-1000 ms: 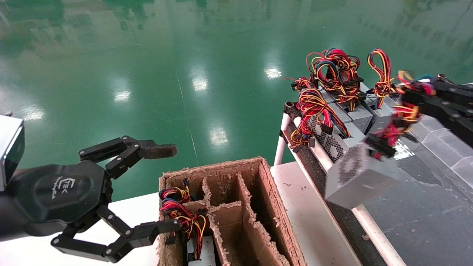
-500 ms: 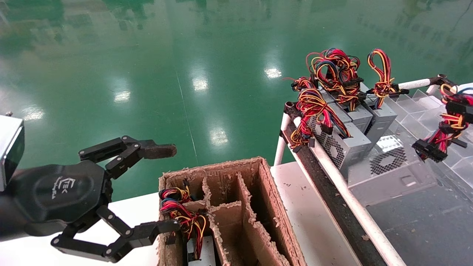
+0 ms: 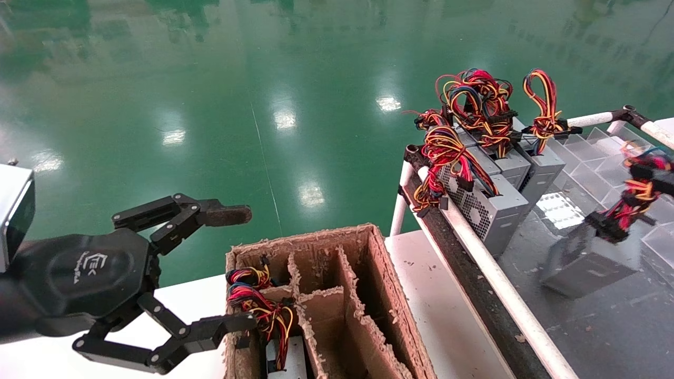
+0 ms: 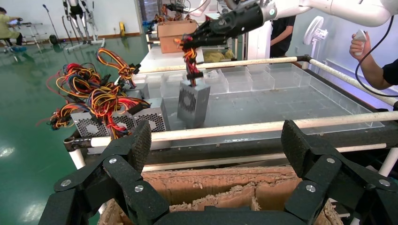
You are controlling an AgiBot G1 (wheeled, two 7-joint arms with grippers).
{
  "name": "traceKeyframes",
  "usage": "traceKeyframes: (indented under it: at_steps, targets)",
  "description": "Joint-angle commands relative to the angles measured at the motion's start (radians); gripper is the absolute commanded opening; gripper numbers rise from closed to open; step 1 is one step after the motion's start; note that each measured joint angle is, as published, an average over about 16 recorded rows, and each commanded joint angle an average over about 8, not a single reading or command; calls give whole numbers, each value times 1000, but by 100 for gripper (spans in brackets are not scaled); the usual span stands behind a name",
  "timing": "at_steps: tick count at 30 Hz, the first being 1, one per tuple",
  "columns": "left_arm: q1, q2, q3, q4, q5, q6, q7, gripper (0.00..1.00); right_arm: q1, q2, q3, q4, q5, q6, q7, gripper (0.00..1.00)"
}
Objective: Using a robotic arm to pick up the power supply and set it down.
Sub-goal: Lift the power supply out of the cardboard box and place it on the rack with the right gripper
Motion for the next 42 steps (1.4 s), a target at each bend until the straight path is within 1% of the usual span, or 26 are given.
traceKeyframes:
  at_steps: [1, 6, 12, 19, 24, 30, 31, 32, 38, 39, 40, 42]
  targets:
    - [0, 0, 0, 0, 0, 0, 0, 100, 15, -10, -14, 0, -21, 7, -4, 0]
    - [0, 0, 0, 0, 0, 0, 0, 100, 116, -70, -64, -14, -89, 19, -3, 0]
    - [0, 0, 0, 0, 0, 0, 0, 100, 261, -159, -133, -75, -179, 8, -9, 0]
    - [0, 0, 0, 0, 0, 0, 0, 100, 406, -254, -192, -194, -271, 7, -62, 0]
    - [0, 0, 0, 0, 0, 0, 0, 100, 487, -304, -212, -290, -303, -3, -107, 0]
    - [0, 0, 0, 0, 0, 0, 0, 100, 563, -358, -238, -387, -335, -38, -160, 0]
    - [0, 0, 0, 0, 0, 0, 0, 100, 574, -366, -243, -402, -341, -43, -168, 2]
    - [0, 0, 0, 0, 0, 0, 0, 100, 584, -374, -248, -417, -347, -48, -175, 11]
    - [0, 0, 0, 0, 0, 0, 0, 100, 628, -404, -268, -501, -373, -72, -210, 86]
    - [0, 0, 0, 0, 0, 0, 0, 100, 633, -406, -269, -513, -375, -76, -215, 96]
    - [0, 0, 0, 0, 0, 0, 0, 100, 637, -408, -271, -525, -377, -80, -220, 100]
    - [0, 0, 0, 0, 0, 0, 0, 100, 643, -411, -273, -546, -379, -87, -231, 100]
